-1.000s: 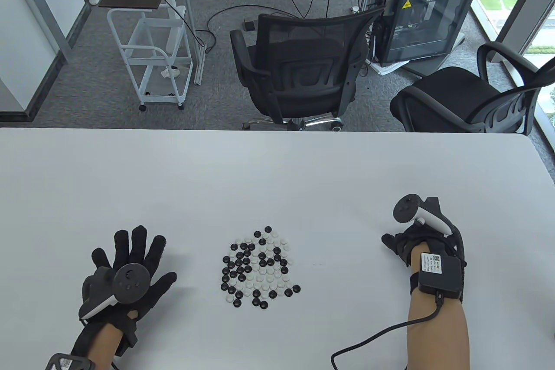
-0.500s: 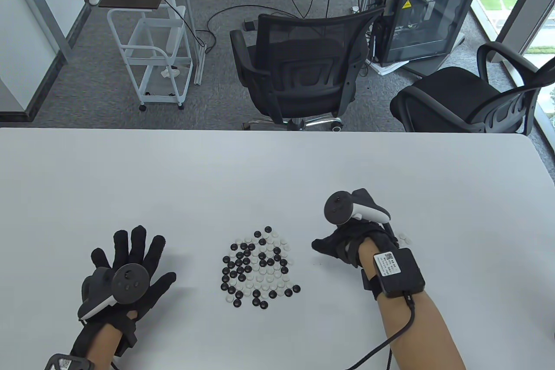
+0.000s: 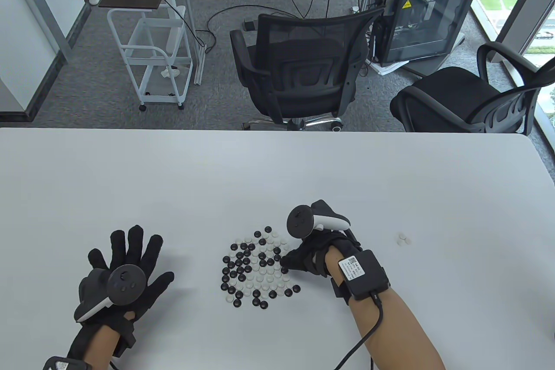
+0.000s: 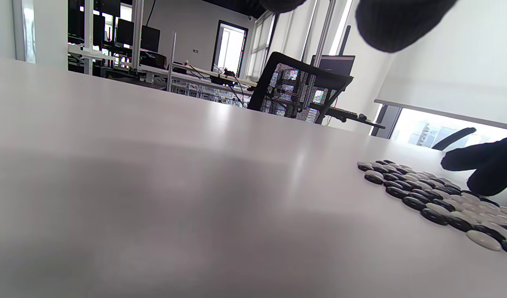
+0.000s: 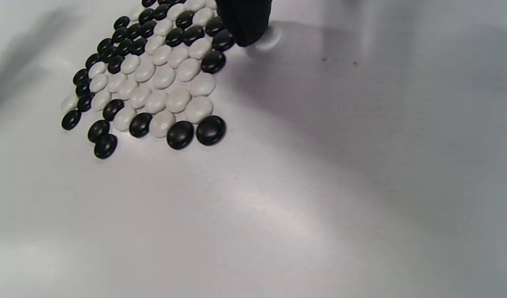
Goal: Go stone sorting task
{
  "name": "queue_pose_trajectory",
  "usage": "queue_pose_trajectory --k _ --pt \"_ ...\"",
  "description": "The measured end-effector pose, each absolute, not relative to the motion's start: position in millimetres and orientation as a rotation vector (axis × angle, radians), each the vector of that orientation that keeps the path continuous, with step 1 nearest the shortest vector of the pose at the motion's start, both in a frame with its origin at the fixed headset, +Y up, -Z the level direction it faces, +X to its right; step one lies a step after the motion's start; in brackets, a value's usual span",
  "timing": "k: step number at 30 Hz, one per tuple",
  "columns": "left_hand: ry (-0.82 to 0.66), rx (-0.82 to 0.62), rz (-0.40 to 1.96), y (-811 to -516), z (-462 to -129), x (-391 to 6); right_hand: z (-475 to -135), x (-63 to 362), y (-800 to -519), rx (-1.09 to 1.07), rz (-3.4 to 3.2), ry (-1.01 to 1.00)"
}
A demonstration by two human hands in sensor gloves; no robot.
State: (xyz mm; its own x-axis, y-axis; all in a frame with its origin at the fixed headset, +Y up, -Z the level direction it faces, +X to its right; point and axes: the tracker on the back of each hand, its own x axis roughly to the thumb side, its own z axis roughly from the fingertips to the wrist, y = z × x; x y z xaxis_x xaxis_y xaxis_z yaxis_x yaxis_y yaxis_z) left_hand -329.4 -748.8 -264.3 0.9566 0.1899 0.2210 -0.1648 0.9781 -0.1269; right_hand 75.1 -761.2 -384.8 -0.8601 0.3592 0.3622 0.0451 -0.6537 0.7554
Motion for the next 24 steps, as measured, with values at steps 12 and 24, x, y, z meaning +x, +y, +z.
queue_pose_trajectory --k 12,24 --pt "-0.233 -0.115 0.181 -748 -264 -331 -379 245 -758 0.063 2.666 1.154" --pt "-0.234 -0.142 0.170 -754 -267 -329 -355 306 -771 -0.125 2.600 1.087"
